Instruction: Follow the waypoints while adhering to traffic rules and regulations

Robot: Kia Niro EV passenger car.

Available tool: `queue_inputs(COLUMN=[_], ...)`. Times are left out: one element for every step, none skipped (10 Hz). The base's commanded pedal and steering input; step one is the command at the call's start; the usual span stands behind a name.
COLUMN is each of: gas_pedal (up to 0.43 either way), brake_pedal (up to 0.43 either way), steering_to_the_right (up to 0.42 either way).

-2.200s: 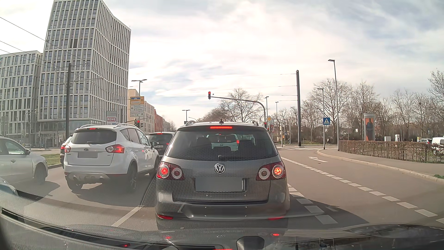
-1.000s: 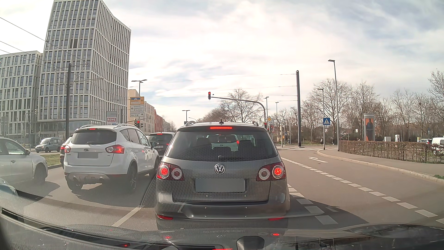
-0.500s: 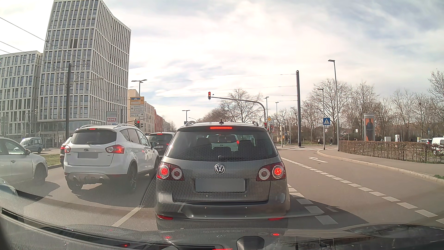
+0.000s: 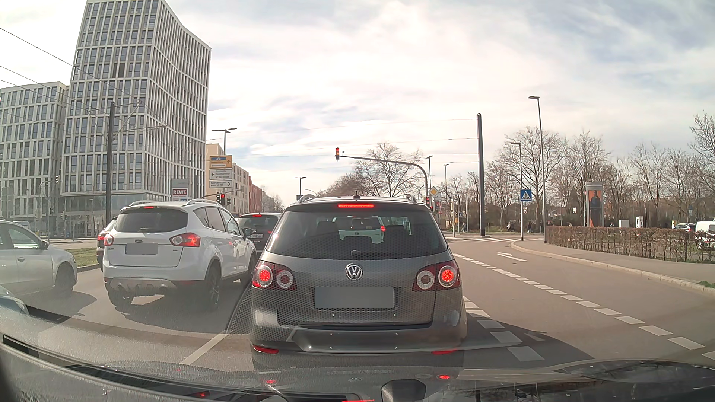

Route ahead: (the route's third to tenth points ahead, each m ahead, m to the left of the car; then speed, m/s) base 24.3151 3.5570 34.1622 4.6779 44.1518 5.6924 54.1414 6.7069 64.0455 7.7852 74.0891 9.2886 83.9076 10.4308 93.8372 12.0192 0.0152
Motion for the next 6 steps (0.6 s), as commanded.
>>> queue_inputs(gas_pedal=[0.000, 0.000, 0.000, 0.000, 0.000, 0.000], brake_pedal=[0.256, 0.256, 0.256, 0.262, 0.262, 0.262], steering_to_the_right=[-0.009, -0.009, -0.009, -0.008, -0.008, -0.009])
